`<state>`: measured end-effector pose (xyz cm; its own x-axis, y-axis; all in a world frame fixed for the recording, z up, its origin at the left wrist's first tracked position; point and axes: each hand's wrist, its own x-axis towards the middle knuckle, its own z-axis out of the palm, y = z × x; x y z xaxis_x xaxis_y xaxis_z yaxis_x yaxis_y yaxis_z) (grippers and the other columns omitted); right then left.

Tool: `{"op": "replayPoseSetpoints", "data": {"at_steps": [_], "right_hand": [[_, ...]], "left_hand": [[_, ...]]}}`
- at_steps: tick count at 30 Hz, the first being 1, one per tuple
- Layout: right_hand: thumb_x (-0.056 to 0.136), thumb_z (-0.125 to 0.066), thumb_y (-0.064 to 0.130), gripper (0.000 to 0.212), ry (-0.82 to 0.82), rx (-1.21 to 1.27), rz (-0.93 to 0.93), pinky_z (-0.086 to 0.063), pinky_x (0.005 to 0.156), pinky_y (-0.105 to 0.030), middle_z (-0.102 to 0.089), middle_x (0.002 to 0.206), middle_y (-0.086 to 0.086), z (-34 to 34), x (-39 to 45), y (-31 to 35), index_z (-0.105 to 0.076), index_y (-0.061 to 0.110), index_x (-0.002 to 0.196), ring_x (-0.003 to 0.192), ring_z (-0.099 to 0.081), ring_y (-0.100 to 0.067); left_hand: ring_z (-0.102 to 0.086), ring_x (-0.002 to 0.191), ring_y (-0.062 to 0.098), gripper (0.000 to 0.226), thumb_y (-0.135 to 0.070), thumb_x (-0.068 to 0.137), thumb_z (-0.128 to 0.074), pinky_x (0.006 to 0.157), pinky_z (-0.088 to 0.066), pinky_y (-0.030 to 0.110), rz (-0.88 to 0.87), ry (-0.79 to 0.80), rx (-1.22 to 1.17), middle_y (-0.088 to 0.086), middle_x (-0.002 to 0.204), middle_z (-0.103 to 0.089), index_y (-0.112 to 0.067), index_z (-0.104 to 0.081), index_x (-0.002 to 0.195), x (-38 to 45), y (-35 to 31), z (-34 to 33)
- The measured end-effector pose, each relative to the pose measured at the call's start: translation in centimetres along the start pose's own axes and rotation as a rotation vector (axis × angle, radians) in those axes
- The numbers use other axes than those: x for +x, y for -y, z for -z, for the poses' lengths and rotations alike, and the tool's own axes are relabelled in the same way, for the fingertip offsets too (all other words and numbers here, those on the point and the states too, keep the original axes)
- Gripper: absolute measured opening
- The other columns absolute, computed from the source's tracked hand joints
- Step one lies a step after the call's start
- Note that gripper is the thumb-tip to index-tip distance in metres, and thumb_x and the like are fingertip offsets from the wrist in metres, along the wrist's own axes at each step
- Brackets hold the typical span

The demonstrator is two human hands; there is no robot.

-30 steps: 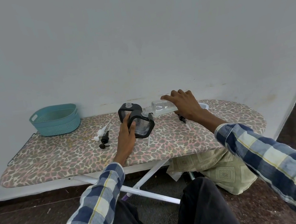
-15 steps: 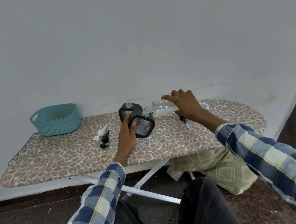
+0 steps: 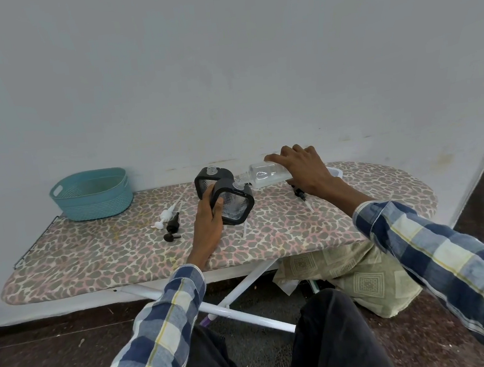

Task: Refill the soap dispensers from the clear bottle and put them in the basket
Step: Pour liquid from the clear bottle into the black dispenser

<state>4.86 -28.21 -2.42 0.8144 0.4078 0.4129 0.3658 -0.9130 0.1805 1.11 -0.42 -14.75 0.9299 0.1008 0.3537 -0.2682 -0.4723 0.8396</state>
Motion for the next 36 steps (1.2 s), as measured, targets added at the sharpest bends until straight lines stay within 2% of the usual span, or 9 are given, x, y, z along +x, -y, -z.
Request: {"op": "replayPoseSetpoints", "data": {"at_steps": [15, 19, 24, 33, 36], "right_hand": [[0.087, -0.085, 0.018, 0.082, -0.006, 0.000, 0.002, -0.044, 0.099, -0.050, -0.058, 0.133, -0.006, 0.0, 0.1, -0.1, -0.044, 0.035, 0.155, 0.120, -0.057, -0.031], [0.086, -0.085, 0.017, 0.083, -0.015, -0.020, 0.004, -0.044, 0.096, -0.049, -0.058, 0.131, -0.004, -0.1, 0.1, -0.2, -0.043, 0.037, 0.155, 0.118, -0.058, -0.030], [0.085, -0.086, 0.017, 0.083, -0.022, -0.025, 0.010, -0.045, 0.097, -0.051, -0.059, 0.130, -0.005, -0.4, 0.2, -0.2, -0.044, 0.036, 0.154, 0.117, -0.059, -0.031], [0.085, -0.087, 0.020, 0.083, -0.024, 0.016, -0.008, -0.047, 0.094, -0.050, -0.059, 0.130, -0.005, -0.9, 0.0, 0.0, -0.044, 0.035, 0.154, 0.115, -0.060, -0.031], [0.087, -0.086, 0.026, 0.081, -0.015, 0.095, -0.046, -0.047, 0.094, -0.051, -0.059, 0.132, -0.005, -2.0, -0.5, 0.5, -0.043, 0.035, 0.155, 0.117, -0.059, -0.031]], "left_hand": [[-0.040, 0.154, 0.019, 0.058, -0.053, 0.114, -0.039, 0.113, -0.035, 0.028, 0.011, 0.002, 0.008, -0.003, 0.172, -0.036, -0.038, -0.027, 0.168, 0.1, -0.1, -0.1], [-0.040, 0.155, 0.019, 0.060, -0.055, 0.112, -0.039, 0.122, -0.039, 0.039, -0.005, -0.003, 0.004, -0.003, 0.172, -0.036, -0.037, -0.028, 0.168, 0.2, 0.3, -0.1], [-0.041, 0.154, 0.020, 0.060, -0.056, 0.112, -0.039, 0.121, -0.040, 0.040, -0.002, -0.002, 0.009, -0.003, 0.172, -0.036, -0.037, -0.028, 0.168, 0.3, 0.4, -0.1], [-0.039, 0.155, 0.019, 0.060, -0.056, 0.112, -0.039, 0.117, -0.036, 0.032, -0.008, -0.004, 0.014, -0.004, 0.173, -0.035, -0.037, -0.027, 0.169, 0.0, -0.1, 0.1], [-0.046, 0.151, 0.020, 0.059, -0.058, 0.112, -0.040, 0.118, -0.041, 0.036, -0.001, -0.024, 0.000, -0.004, 0.169, -0.041, -0.038, -0.029, 0.167, 0.1, 0.2, 0.1]]}}
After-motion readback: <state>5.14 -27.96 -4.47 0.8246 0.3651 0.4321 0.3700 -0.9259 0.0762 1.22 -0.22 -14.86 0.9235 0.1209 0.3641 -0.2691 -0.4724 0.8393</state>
